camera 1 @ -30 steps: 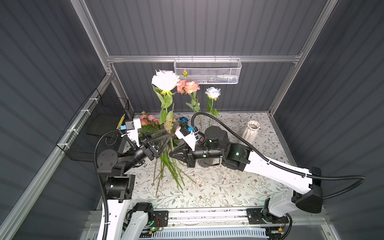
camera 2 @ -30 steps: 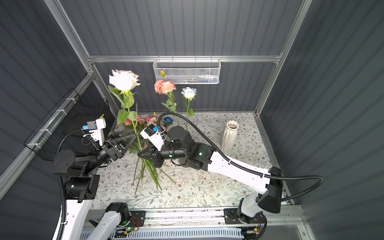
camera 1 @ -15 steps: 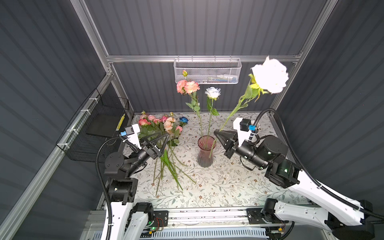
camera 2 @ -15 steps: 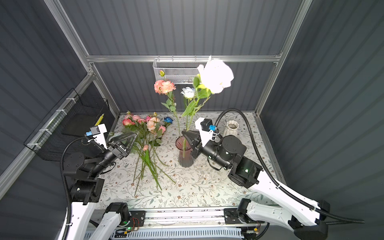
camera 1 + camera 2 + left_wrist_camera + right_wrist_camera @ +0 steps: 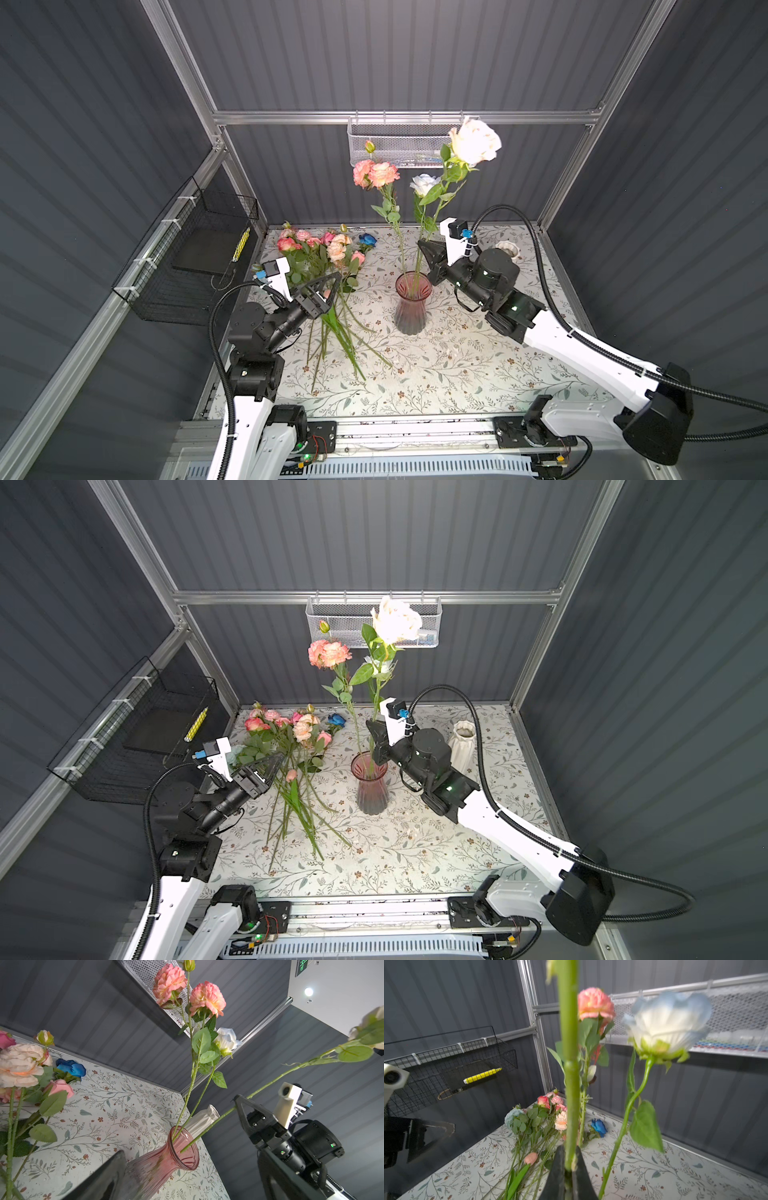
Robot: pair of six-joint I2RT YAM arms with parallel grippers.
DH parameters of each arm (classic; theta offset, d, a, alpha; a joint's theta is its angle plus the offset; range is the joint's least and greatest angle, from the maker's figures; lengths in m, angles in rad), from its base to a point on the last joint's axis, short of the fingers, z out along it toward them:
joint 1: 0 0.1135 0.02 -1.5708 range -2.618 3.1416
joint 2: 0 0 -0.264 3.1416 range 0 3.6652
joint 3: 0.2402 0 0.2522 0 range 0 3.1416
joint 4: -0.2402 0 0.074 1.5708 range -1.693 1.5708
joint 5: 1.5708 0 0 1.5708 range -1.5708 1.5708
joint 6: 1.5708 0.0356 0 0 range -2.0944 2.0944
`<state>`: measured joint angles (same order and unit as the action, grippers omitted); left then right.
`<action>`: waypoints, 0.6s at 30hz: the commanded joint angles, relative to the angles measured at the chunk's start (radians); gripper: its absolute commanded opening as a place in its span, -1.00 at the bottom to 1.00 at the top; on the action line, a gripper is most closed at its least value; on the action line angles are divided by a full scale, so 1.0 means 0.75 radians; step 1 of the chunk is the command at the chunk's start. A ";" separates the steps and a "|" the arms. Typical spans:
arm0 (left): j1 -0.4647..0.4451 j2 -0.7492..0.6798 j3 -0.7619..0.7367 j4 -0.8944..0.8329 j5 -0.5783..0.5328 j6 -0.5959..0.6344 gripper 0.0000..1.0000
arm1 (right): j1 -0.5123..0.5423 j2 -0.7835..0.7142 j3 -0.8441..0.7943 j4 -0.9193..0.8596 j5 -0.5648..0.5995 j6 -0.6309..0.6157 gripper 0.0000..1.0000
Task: Arrange the flowers into the vase
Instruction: 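Carry the white rose into the pink vase with right while left withdraws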
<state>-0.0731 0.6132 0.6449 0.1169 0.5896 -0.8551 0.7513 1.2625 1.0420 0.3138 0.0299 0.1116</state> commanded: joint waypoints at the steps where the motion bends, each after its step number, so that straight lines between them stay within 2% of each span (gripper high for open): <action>1: -0.007 0.007 -0.019 0.018 0.007 -0.025 0.99 | -0.009 0.020 -0.049 0.070 -0.014 0.094 -0.89; 3: -0.008 0.016 -0.025 0.014 0.013 -0.024 1.00 | -0.011 0.021 -0.082 0.065 -0.002 0.144 -0.70; 5: -0.007 0.021 -0.027 0.003 0.016 -0.023 0.99 | -0.011 0.012 -0.115 0.063 0.005 0.193 -0.26; 7: -0.007 0.023 -0.033 -0.004 0.018 -0.019 1.00 | -0.012 -0.005 -0.129 0.047 -0.001 0.228 0.04; 13: -0.009 0.039 -0.033 -0.049 0.005 -0.005 0.99 | -0.011 -0.094 -0.176 -0.008 -0.028 0.324 0.33; 18: -0.011 0.083 0.009 -0.246 -0.088 0.064 0.97 | -0.011 -0.230 -0.263 -0.033 -0.050 0.421 0.43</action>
<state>-0.0776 0.6598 0.6266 0.0406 0.5659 -0.8501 0.7467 1.1408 0.8806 0.3038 0.0097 0.3611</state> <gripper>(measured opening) 0.992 0.710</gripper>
